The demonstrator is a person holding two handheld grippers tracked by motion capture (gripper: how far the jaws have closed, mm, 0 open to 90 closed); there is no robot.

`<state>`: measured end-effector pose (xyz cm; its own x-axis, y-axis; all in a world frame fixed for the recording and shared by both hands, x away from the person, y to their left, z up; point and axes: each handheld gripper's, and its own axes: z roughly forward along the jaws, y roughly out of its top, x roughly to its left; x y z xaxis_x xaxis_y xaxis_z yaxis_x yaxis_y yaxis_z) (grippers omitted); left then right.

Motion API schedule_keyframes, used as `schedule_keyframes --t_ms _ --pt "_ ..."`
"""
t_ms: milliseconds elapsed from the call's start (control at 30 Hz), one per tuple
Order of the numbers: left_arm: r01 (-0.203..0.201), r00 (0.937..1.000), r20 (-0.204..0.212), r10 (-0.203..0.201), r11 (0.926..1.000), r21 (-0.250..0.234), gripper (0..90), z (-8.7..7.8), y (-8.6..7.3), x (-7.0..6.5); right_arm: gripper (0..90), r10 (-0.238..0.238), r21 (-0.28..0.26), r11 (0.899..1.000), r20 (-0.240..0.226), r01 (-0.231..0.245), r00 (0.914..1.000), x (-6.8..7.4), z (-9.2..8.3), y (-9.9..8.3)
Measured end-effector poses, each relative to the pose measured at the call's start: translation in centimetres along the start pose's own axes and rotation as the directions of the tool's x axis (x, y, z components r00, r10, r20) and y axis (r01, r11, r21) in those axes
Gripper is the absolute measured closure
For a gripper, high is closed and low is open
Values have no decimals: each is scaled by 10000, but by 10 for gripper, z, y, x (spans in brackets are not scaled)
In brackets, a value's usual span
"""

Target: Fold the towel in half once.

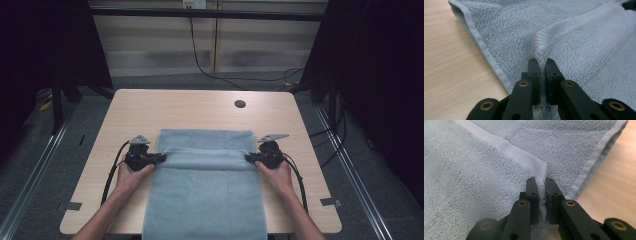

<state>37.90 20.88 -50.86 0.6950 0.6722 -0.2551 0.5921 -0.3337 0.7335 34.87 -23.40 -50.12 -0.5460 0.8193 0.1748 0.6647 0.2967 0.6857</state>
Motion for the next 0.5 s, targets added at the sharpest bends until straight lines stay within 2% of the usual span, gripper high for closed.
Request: schedule_keyframes --t_ms 100,167,233,333,467,500 --pt "119 9999 -77 -121 9998 -178 845 3 2 6 837 76 75 9999 81 -76 9999 -6 8 10" --pt "218 9997 -98 -219 9997 -132 846 5 6 11 837 166 76 9998 162 -167 9997 -7 10 12" --pt "215 9995 -249 -218 9997 -116 846 9 12 14 838 221 38 9997 239 -222 9995 -10 14 17" --pt "30 9989 -477 -21 9998 200 846 17 27 23 838 292 75 9995 295 -294 9991 -17 22 27" --pt "75 9983 -586 -63 9998 201 845 24 35 32 838 314 60 9995 446 -317 9985 -21 27 33" --pt "112 9978 -661 -100 9998 171 845 26 37 34 838 462 49 9989 462 -465 9979 -23 29 36"
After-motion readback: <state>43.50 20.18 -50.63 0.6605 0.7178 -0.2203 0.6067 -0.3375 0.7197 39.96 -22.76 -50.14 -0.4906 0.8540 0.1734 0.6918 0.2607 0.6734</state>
